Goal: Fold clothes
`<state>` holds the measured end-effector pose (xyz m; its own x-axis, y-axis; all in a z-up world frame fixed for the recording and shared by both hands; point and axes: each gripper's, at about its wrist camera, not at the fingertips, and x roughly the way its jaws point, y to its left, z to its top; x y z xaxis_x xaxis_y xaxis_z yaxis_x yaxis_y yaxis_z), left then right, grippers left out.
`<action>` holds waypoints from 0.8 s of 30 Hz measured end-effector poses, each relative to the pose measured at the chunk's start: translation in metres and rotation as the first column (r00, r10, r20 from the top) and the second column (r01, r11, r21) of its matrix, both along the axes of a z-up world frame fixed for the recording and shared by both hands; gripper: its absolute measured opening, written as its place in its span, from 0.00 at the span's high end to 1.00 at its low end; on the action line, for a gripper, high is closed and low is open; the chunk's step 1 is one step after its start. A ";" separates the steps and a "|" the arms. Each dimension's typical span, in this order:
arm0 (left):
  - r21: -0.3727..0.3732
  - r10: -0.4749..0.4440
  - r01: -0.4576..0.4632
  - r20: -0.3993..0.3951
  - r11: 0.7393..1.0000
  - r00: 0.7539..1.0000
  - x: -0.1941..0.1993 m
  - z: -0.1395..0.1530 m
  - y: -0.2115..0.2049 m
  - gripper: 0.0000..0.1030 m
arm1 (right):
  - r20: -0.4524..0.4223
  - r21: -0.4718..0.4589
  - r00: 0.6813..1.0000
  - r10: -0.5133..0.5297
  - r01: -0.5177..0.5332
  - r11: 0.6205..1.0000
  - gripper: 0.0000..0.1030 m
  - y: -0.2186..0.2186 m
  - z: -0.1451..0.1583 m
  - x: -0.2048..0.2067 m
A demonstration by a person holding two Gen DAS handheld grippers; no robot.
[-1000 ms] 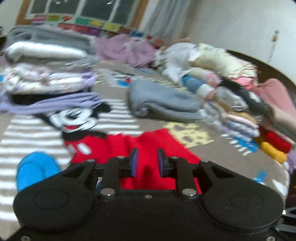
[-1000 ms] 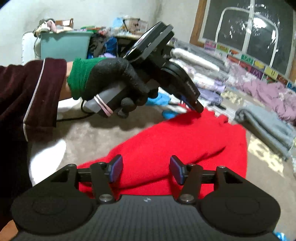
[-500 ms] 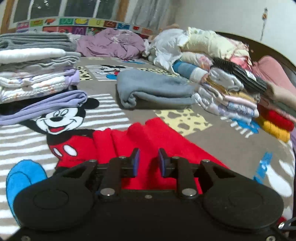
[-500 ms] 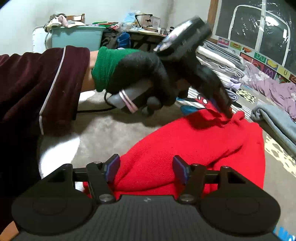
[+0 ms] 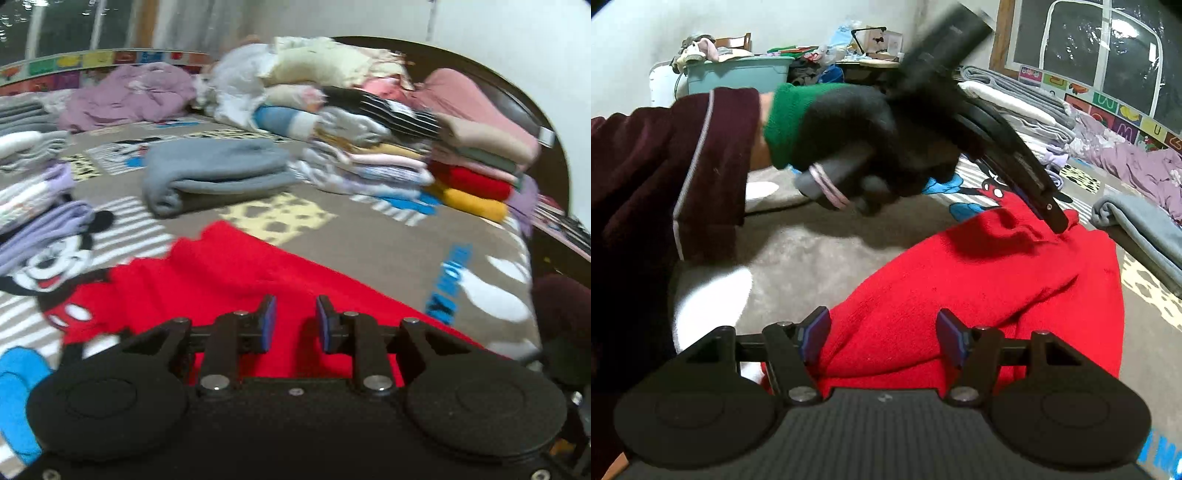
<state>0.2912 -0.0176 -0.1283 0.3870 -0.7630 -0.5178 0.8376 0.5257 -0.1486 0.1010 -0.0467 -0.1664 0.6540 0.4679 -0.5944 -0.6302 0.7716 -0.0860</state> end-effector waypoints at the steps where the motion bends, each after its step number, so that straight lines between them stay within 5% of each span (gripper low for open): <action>1: 0.014 0.003 -0.003 -0.008 1.000 1.000 -0.001 -0.001 -0.004 0.79 | 0.002 -0.001 1.000 0.001 -0.001 1.000 0.38 0.000 -0.001 0.000; 3: 0.032 0.004 -0.003 -0.020 0.999 1.000 -0.003 0.001 -0.014 0.72 | 0.003 0.001 1.000 0.001 -0.001 1.000 0.38 -0.001 -0.001 0.001; 5: 0.031 -0.001 0.002 -0.033 1.000 0.999 -0.009 0.006 -0.023 0.48 | 0.004 0.002 1.000 0.000 0.000 1.000 0.37 0.000 -0.002 0.001; 9: 0.150 0.077 -0.079 0.015 0.985 0.997 -0.023 0.007 -0.052 0.48 | 0.007 0.003 1.000 -0.003 0.003 1.000 0.37 0.001 -0.003 0.001; 10: 0.192 0.105 -0.111 0.044 0.975 0.994 -0.027 0.005 -0.061 0.61 | 0.009 0.003 1.000 -0.003 0.003 1.000 0.36 0.001 -0.004 0.001; 11: 0.253 0.138 -0.159 0.101 0.954 0.985 -0.032 0.000 -0.070 0.87 | 0.012 0.002 1.000 -0.003 0.003 1.000 0.36 0.002 -0.004 0.001; 13: 0.323 0.192 -0.260 0.225 0.910 0.955 -0.040 -0.006 -0.083 0.90 | 0.019 -0.001 1.000 -0.004 0.004 1.000 0.36 0.003 -0.005 0.001; 17: 0.239 0.328 -0.383 0.242 0.892 0.913 -0.043 0.008 -0.079 0.92 | 0.030 0.003 1.000 -0.009 0.009 1.000 0.35 0.004 -0.009 0.000; 20: 0.259 0.311 -0.347 0.170 0.901 0.935 -0.035 -0.006 -0.086 0.89 | 0.028 0.005 1.000 -0.014 0.014 1.000 0.35 0.006 -0.011 0.001; 22: 0.199 0.313 -0.324 0.086 0.925 0.946 -0.027 -0.006 -0.077 0.69 | 0.030 0.006 0.999 -0.016 0.016 1.000 0.35 0.007 -0.012 0.001; 24: 0.092 0.345 -0.343 -0.009 0.935 0.939 -0.017 0.006 -0.055 0.64 | 0.037 0.014 0.999 -0.019 0.019 1.000 0.35 0.007 -0.013 0.001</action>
